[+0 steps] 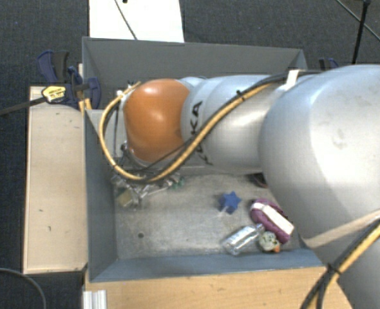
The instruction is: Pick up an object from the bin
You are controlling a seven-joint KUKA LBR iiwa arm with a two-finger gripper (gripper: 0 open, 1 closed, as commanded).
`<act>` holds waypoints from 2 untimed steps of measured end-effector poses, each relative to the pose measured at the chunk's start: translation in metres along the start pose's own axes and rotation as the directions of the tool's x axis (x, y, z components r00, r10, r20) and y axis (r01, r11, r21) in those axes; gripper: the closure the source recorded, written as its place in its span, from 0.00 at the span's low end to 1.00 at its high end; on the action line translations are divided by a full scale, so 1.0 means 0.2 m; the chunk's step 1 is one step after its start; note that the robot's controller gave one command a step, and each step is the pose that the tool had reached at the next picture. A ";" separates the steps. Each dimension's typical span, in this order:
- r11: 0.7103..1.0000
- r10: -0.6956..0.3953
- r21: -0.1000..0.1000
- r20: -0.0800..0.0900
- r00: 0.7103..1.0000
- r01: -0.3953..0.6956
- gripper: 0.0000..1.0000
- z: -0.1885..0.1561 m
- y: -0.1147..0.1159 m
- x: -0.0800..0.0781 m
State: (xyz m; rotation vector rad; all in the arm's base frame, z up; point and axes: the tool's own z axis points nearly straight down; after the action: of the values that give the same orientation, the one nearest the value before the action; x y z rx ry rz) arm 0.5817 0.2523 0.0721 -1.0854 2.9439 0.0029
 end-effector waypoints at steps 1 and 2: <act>1.000 0.007 0.001 0.003 1.000 -0.007 1.00 -0.21 0.00 -0.01; 1.000 0.013 0.001 0.003 1.000 -0.013 1.00 -0.30 0.00 -0.02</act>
Offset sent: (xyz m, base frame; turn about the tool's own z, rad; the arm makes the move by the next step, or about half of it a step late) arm 0.0002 -0.0002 0.0378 0.0000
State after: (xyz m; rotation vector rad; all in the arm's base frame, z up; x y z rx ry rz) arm 0.5847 0.2536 0.1325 -1.0650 2.9475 0.0035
